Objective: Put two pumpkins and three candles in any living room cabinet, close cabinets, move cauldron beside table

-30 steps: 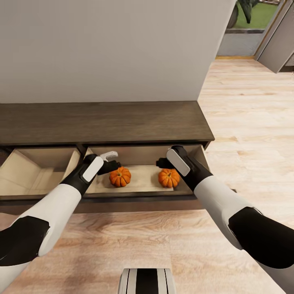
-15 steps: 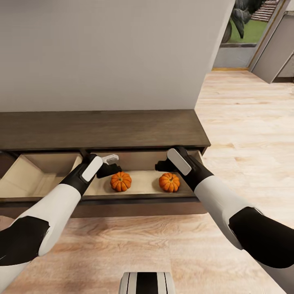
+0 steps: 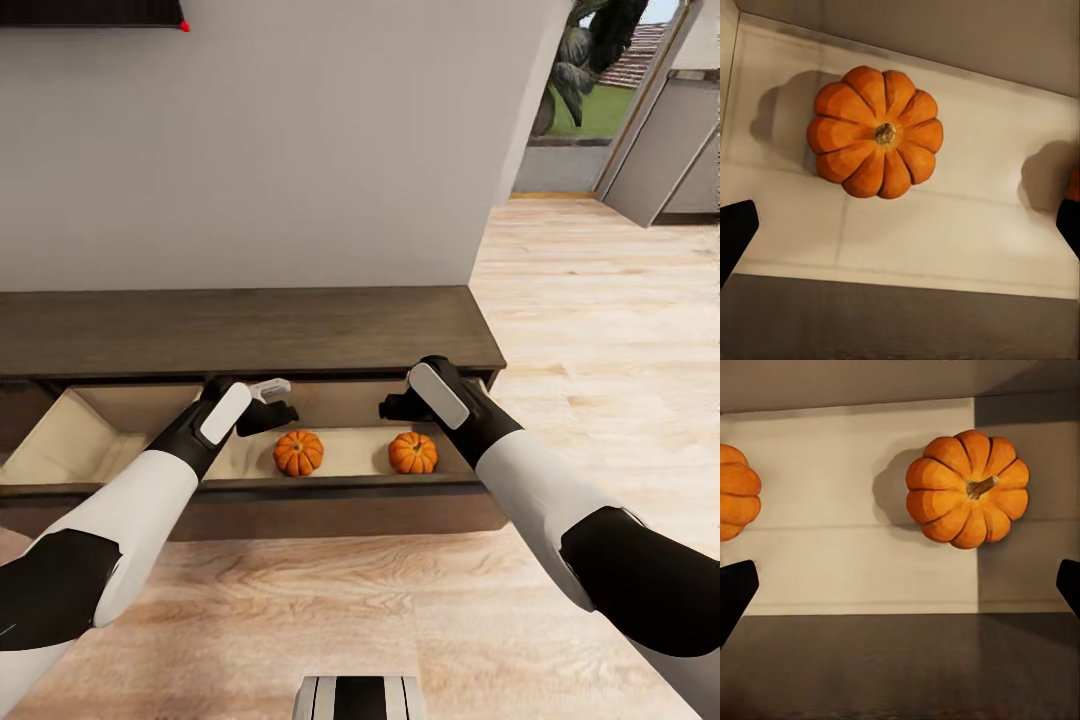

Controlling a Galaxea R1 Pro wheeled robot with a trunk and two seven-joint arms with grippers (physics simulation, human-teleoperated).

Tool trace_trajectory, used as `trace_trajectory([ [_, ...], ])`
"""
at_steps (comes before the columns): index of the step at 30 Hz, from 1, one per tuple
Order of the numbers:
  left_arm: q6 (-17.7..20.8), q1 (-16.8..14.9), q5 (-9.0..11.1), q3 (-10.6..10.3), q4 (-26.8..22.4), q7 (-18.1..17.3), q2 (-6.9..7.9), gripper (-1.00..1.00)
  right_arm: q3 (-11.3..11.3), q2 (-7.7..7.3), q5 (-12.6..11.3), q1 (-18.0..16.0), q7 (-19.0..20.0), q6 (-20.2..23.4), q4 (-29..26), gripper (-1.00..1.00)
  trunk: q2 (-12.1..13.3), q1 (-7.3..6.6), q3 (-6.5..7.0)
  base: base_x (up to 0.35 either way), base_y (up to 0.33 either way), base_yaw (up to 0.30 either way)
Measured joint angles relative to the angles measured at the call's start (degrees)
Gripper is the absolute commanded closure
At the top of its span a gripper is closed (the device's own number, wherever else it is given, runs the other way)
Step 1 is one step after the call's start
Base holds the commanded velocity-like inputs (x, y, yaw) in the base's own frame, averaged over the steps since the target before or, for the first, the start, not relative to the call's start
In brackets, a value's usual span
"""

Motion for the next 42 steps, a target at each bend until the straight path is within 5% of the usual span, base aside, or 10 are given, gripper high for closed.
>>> trace_trajectory([
  [17, 2.4, 0.0, -0.1, 0.2, 0.0, 0.0, 0.05, -1.00, 0.1, -0.01, -0.3, 0.0, 0.0, 0.0, -0.1, -1.00, 0.2, -0.44, 3.77, -0.102, 0.000, 0.000],
  [42, 2.4, 0.0, 0.0, 0.1, -0.2, 0.0, -0.09, -1.00, 0.1, 0.02, -0.4, 0.0, 0.0, 0.8, -0.3, -1.00, 10.2, -5.94, 8.26, -0.053, 0.000, 0.000],
])
